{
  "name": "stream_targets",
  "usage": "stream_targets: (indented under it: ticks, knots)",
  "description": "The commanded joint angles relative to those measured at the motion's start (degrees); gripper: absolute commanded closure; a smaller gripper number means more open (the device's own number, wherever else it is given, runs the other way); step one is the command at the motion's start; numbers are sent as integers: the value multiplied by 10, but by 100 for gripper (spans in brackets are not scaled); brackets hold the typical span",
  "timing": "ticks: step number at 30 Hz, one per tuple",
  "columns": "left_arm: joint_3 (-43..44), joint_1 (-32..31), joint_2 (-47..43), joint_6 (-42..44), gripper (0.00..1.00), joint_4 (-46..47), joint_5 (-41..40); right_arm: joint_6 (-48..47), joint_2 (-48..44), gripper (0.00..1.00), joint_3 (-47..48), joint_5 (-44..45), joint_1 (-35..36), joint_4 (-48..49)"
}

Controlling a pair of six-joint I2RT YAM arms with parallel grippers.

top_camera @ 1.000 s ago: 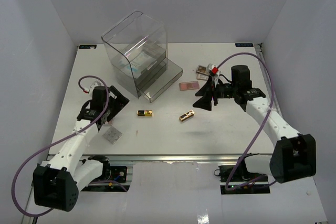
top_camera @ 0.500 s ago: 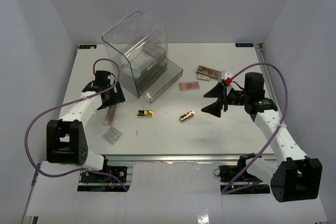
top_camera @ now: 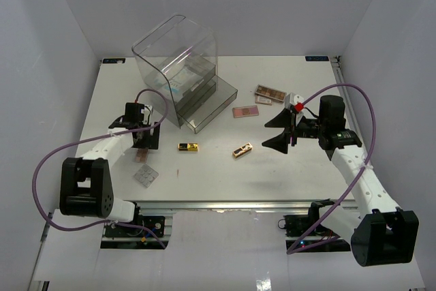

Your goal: Organize the makeup

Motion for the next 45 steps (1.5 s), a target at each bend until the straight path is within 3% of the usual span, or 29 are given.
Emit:
stream_targets:
  ticks: [1, 9, 20, 25, 33, 38, 45]
  knots:
    - [8, 11, 12, 38, 3, 33, 11, 4, -2, 21, -8, -15, -14, 20]
    - [-20, 35, 22, 33, 21, 58, 57, 14, 3, 21, -12, -23, -29, 29]
    - [-3, 37, 62, 33, 31, 47, 80, 28, -1, 21, -19, -38, -49, 42]
    - [-6, 39, 35, 24, 44, 47, 68, 31, -1, 21, -19, -42, -50, 44]
    - [10, 39, -81, -18, 61, 29, 73, 32, -3, 21, -20, -43, -51, 45]
    - [17, 39, -170, -118, 67, 15, 86, 31, -6, 21, -21, -41, -53, 45]
    - [-13, 39, -332, -232, 71, 6, 212, 21, -13, 21, -24, -24, -60, 44]
